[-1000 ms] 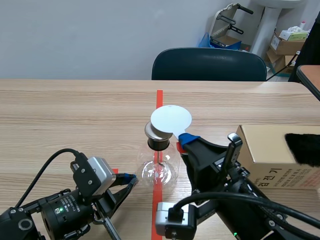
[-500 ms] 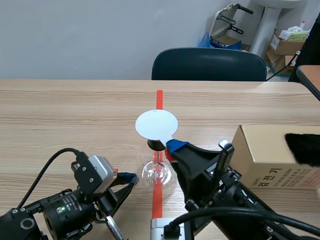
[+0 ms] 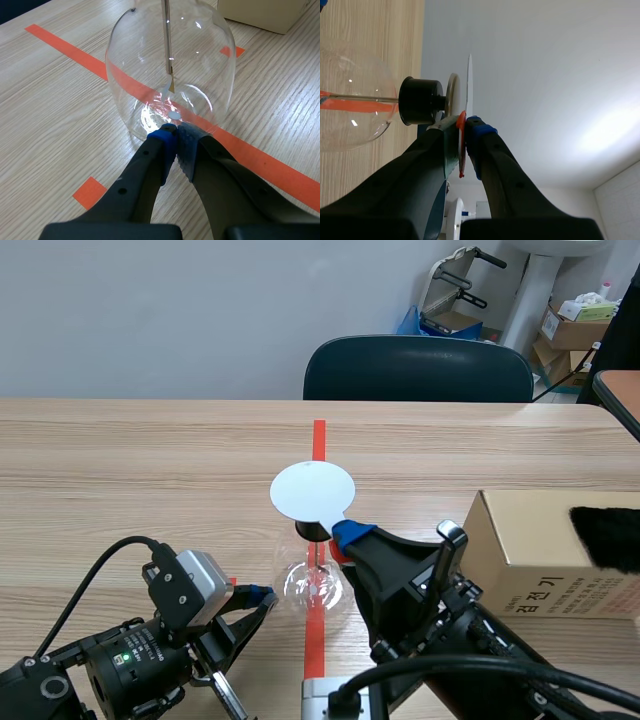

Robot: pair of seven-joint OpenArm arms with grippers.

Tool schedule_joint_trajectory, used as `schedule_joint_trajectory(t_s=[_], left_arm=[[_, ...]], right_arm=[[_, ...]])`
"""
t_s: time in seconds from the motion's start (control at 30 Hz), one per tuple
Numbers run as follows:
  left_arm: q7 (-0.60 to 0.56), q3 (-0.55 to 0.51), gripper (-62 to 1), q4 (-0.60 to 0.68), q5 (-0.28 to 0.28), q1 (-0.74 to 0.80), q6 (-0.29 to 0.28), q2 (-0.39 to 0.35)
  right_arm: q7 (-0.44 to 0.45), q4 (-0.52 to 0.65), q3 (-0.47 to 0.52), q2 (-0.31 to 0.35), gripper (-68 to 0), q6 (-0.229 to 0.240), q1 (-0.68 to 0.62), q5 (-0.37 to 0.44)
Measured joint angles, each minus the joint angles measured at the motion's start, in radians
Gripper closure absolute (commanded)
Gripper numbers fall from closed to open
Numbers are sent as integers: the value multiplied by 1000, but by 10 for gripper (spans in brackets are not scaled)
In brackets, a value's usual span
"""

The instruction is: Do the electroscope experiment

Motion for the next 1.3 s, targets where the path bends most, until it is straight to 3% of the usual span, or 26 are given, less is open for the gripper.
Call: schedule_joint_trajectory(t_s=[0.4,1.13,1.3], left_arm=[[0,0,-25,0,0,0,0,0],[0,0,-25,0,0,0,0,0],[0,0,-25,0,0,0,0,0]], right_arm=[[-32,0,9,0,-9,0,0,-3],[-567,0,21,0,-9,2,0,-4],[-639,0,21,0,-9,2,0,-4]])
